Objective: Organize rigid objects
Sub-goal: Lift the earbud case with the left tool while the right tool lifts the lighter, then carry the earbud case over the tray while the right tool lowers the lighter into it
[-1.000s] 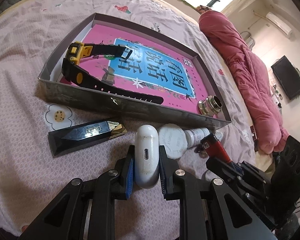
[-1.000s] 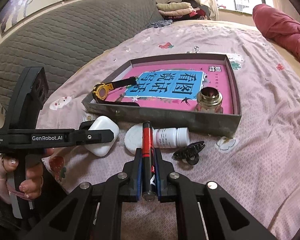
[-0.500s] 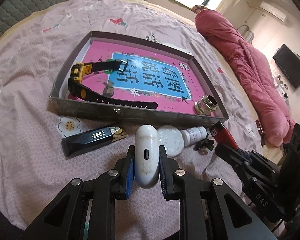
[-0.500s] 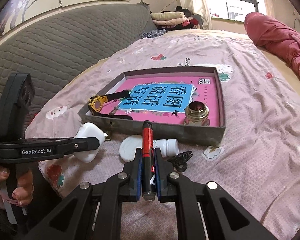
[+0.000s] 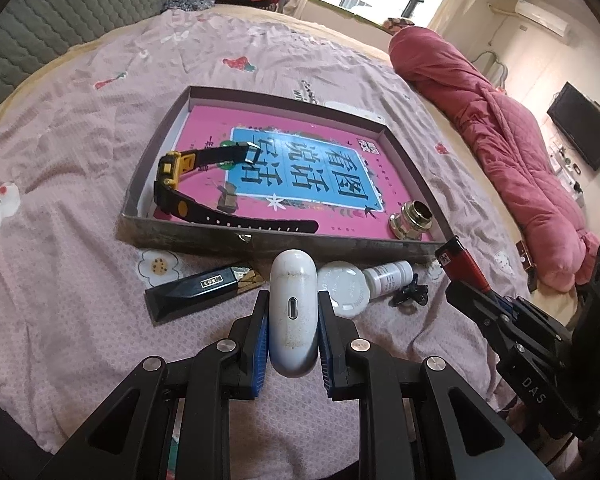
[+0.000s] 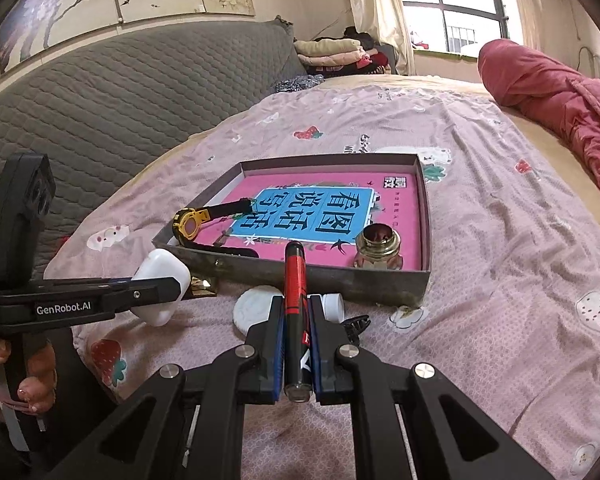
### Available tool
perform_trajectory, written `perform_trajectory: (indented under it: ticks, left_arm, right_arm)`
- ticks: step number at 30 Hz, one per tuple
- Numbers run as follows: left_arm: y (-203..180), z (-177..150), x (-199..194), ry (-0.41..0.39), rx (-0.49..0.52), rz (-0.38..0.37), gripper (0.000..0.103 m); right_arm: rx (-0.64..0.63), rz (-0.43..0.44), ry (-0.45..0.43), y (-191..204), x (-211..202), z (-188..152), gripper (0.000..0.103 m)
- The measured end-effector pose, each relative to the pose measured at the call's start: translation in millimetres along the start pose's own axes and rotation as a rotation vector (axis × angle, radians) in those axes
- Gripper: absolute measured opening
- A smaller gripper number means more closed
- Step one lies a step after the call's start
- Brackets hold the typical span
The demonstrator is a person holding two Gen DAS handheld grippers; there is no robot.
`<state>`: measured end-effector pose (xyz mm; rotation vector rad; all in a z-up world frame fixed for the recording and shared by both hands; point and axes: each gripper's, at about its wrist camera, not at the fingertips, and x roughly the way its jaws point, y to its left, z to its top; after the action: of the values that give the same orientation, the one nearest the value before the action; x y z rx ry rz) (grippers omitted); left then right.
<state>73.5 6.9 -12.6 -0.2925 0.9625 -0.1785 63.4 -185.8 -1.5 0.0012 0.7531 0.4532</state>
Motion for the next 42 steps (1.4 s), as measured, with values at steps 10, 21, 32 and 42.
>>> perform_trajectory:
  ticks: [10,21,32,42]
  left_arm:
    - [-5,3,-18,-0.057,0.027,0.017,0.022]
    - [-6,7,-28,-0.087,0.044,0.034,0.022]
    - [-11,11,-32,-0.121,0.070,0.054,0.022]
    - [-11,20,-28,-0.138,0.074,0.075,0.022]
  right_arm:
    - [-0.020,-0.003,-0.036,8,-10,5,0.011]
    - [0.002,-0.004,-0.087,11,-19,13,0.011]
    - [-0.006,-0.021,-0.160,20,-24,29,0.011]
    - [0.007,-0.017,-0.169,19,-13,33,0.011]
